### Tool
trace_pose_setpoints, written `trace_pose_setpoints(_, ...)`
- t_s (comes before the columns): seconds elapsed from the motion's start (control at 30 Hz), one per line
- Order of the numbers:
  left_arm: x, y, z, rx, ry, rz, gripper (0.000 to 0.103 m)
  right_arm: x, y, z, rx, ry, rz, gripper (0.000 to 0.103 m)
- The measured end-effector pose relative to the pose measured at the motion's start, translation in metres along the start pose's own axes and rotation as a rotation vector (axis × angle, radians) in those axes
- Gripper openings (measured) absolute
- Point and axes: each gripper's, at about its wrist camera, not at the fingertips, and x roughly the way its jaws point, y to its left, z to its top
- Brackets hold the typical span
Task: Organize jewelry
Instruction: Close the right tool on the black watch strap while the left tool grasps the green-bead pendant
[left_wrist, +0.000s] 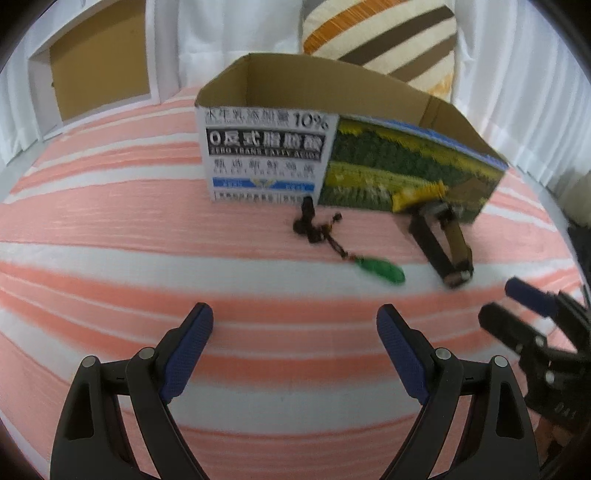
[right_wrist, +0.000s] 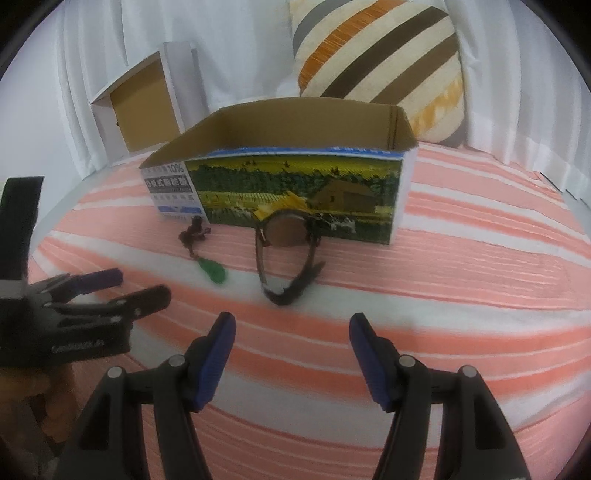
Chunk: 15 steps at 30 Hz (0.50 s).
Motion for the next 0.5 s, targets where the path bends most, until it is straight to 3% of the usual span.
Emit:
trace_pose_setpoints(0.27, 0.011, 0.001, 0.033, -0.019, -0.040, -0.007, 0.091, 0.011, 0.003, 0.019, -0.004, -0.021, 0.016, 0.065)
trace_pose_setpoints(0.5, 0.025, -0.007, 0.043, 0.007, -0.014, -0.001, 0.091, 0.026, 0.005, 0.031, 0.004, -0.009, 0.027, 0.065)
